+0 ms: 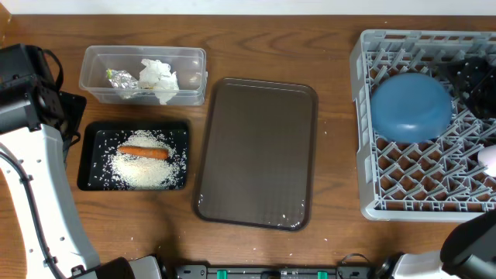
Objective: Sort waste into correct bins and load items into the dishwasher rack
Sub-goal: 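Lift the blue bowl and carry it right into the dish rack, then release the blue bowl in the rack and raise the right gripper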
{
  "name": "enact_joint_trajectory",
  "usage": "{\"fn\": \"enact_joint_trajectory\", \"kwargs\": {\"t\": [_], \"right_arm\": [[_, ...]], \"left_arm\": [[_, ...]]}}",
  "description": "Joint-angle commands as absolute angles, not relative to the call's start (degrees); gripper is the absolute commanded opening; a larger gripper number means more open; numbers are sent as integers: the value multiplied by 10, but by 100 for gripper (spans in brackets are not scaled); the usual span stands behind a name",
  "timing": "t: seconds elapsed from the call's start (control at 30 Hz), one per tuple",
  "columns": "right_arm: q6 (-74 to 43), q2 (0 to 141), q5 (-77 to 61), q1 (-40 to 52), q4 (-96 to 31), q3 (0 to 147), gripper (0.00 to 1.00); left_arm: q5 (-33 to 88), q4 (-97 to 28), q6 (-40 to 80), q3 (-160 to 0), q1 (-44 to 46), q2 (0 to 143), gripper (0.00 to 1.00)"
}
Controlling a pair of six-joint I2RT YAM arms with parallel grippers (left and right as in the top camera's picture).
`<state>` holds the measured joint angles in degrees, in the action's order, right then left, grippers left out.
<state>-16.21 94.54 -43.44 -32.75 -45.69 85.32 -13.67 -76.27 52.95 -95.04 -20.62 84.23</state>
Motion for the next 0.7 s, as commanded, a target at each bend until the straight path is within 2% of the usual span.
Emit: {"fn": "enact_joint_trajectory", "kwargs": {"t": [0.0,0.17,0.33,0.57,0.67], "right_arm": [[-178,914,-410,-326,-475,877,86],[-180,886,-329,-316,-555,936,85],[-180,850,-244,-267,-628,981,85],[-173,835,-93,-109,-673,969,86],[-211,858,0,-37,-655,937,86]], "left_arm": [[-140,-765,537,-946,-209,842,98],[-140,-765,537,-946,-209,842,98],[-140,-765,537,-946,-209,842,98],[-140,-765,537,-946,-209,842,98],[-140,-765,537,-946,-209,842,98]]}}
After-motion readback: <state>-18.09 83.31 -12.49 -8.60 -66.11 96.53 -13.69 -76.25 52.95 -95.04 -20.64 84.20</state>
